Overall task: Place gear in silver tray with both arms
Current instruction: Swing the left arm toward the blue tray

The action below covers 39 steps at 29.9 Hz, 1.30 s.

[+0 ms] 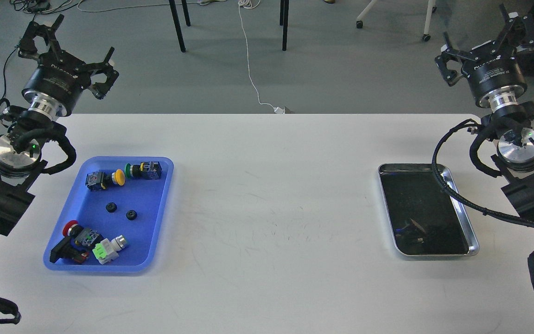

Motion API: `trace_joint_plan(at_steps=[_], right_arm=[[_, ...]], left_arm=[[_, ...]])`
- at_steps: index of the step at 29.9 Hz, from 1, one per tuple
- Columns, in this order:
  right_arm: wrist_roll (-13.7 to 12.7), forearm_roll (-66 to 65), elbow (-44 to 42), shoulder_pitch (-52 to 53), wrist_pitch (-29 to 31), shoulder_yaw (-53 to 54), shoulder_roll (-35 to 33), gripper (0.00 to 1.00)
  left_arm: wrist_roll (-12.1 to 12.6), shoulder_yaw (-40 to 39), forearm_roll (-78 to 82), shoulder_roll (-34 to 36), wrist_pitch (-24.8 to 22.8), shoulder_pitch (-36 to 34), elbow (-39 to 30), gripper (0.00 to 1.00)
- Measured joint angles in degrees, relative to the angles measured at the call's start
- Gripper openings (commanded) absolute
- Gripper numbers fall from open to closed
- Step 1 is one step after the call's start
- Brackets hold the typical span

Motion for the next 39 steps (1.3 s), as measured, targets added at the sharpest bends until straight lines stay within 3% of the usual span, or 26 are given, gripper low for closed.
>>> trace_joint_plan(at_steps=[18, 24, 30, 33, 39], right_arm=[[0.20, 0.00, 0.09, -0.10, 0.00, 0.09, 0.97, 0.99], [0.53, -0.09, 0.31, -0.11, 0.00, -0.02, 1.71, 0.99], [0.59, -0.09, 0.18, -0.25, 0.00, 0.59, 1.74, 0.99], [0.59, -0.09, 0.20, -0.25, 0.00, 0.60, 1.74, 0.99], [0.59, -0.09, 0.27, -0.45, 0.00, 0.46, 1.70, 0.99]], left_arm=[[0.56, 0.20, 0.27, 2.42, -0.49, 0.49, -0.16, 0.98], [0.60, 0.58, 0.54, 7.65, -0.53, 2.70, -0.29, 0.98], [-0.02, 7.29, 5.27, 16.74, -0.54, 3.94, -5.52, 0.98], [-1.31, 10.14, 10.57, 21.83, -0.55, 4.54, -10.17, 0.98], [-7.01, 11.14, 31.26, 30.66, -0.56, 6.29, -20.07, 0.98]])
